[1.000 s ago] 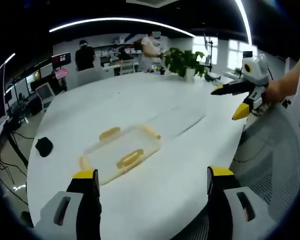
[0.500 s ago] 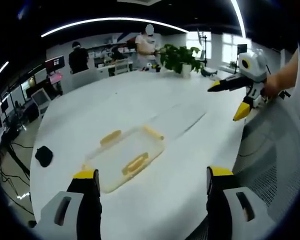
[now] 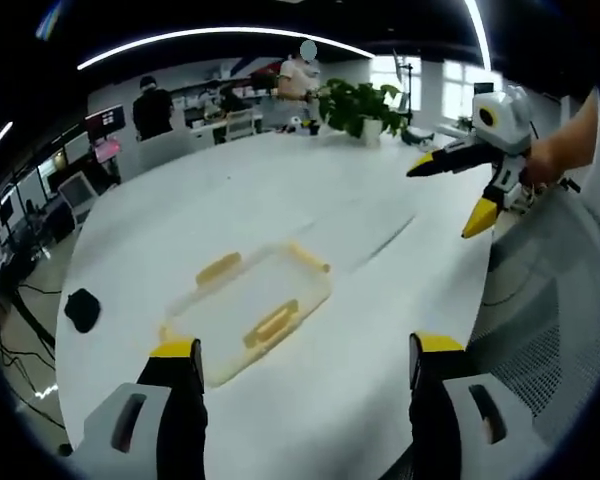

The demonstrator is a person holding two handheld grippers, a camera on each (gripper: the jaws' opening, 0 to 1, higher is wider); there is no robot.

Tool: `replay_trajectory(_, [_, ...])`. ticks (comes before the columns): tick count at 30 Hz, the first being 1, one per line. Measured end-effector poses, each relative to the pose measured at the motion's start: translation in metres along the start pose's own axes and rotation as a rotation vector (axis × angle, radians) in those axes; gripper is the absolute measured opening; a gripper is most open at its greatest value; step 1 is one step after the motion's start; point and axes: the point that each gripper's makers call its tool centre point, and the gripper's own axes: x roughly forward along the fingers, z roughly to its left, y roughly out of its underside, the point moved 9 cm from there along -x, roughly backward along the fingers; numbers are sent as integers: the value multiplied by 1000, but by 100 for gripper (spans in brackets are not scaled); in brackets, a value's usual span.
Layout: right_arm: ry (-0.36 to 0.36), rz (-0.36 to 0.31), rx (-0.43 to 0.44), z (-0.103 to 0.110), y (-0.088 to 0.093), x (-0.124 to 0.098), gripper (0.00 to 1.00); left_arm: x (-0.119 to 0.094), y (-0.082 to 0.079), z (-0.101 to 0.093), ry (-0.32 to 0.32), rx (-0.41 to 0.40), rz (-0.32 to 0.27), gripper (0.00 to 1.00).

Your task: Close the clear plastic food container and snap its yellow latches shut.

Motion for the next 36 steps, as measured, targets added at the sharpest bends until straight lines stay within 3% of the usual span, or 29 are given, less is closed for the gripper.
replay_trajectory(18, [-54,13,-60,-2,-9,16,78,5,1,13,10,44,26,81])
replay_trajectory(36, [-95,29,-97,-6,-18,41,74,8,3,44,4,72,55,80])
